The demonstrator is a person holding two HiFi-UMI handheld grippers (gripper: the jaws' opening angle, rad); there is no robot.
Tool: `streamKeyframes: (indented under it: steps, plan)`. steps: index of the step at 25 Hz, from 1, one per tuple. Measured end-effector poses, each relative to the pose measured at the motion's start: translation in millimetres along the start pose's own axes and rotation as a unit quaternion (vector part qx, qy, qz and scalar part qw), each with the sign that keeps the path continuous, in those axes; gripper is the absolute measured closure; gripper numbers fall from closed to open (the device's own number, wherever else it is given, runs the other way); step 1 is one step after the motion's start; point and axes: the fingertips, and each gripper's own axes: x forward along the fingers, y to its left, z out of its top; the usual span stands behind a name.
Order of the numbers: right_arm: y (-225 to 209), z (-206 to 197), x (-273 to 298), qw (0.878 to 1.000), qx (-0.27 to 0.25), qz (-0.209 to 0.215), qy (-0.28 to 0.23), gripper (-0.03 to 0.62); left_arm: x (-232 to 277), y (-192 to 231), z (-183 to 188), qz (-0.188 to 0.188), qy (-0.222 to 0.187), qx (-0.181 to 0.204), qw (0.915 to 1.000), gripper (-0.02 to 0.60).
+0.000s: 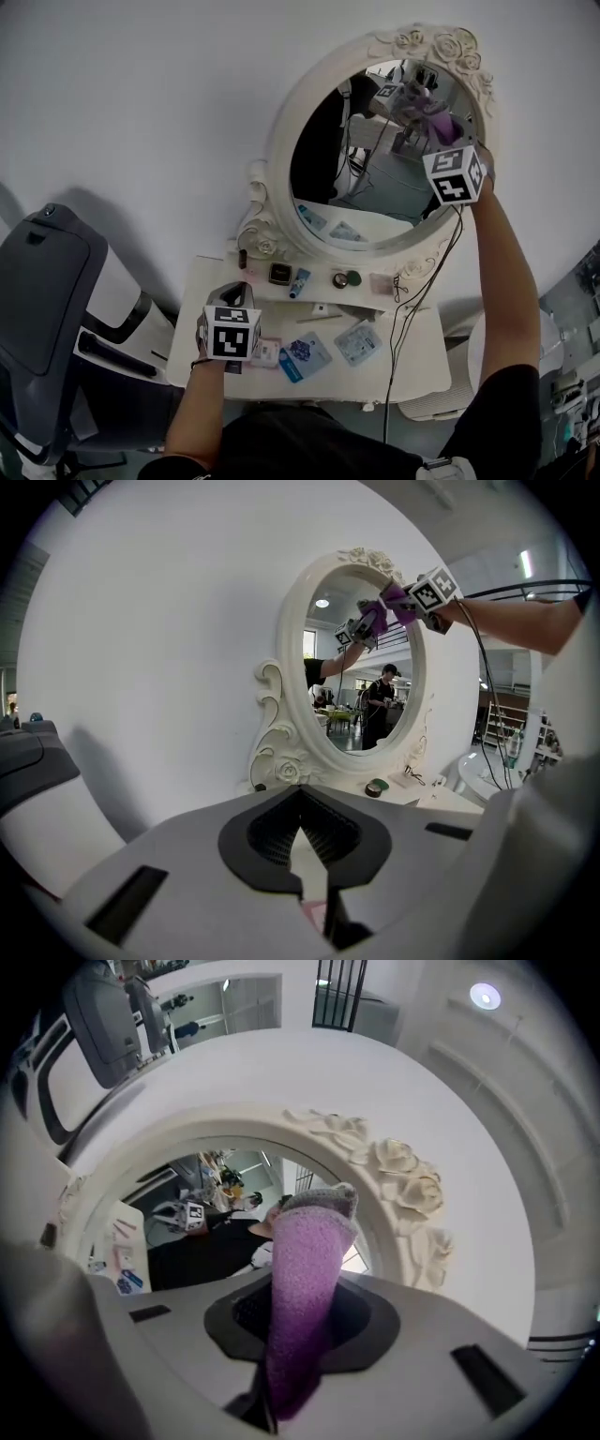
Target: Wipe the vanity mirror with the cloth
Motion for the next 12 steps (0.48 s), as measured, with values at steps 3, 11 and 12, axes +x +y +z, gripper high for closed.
streamKeyframes:
  steps: [3, 11, 12]
  plan:
    - [-41.6, -12.8, 9.5, 0.999, -0.016, -0.028, 0.034, 0.505, 0.9, 2.4, -2.6, 0.002, 0.000, -0.004, 1.0000, 0.580]
    - [-63.8, -29.4, 26.0, 0.995, -0.030, -0.073, 0.061, 0.505, 2.0, 4.5, -6.8, 0.003, 0.007, -0.002, 1.0000, 0.581]
    - [-63.4, -29.5, 25.7, 0.994, -0.030, -0.081, 0.059, 0.505, 2.7, 5.2, -7.4, 0.003, 0.007, -0.002, 1.0000, 0.581]
